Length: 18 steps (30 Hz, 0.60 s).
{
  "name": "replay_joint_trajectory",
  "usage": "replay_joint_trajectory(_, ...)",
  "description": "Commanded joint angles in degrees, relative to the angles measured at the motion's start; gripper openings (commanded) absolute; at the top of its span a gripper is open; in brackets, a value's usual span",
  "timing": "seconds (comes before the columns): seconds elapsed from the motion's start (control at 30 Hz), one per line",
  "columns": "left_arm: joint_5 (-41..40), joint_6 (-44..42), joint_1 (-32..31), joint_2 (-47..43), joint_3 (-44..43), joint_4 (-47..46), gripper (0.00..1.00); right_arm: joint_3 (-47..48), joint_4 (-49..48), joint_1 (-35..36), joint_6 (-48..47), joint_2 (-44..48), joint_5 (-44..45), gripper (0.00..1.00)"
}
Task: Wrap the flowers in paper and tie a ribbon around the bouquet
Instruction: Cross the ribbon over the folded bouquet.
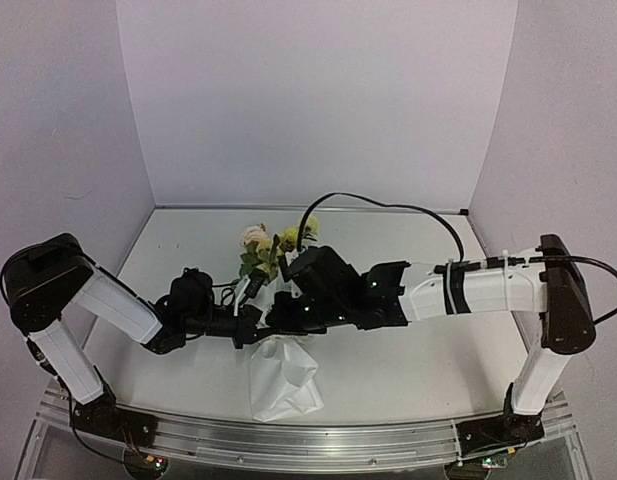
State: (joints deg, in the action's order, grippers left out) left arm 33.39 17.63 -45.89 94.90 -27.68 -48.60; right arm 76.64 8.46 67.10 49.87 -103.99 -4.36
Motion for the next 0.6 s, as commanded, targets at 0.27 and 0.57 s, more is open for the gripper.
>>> replay_joint_trajectory(0.27,0.62,2.81,1.50,2.12,-0.11,-2.33,0.00,6.21,12.45,10.84,-20.57,0.41,25.52,0.00)
replay_joint_trajectory(0.57,1.65,1.31,1.67,2.94,-0.47,-0.72,0.00,3.34,15.06,11.81,-18.67,-0.08,26.40,0.30)
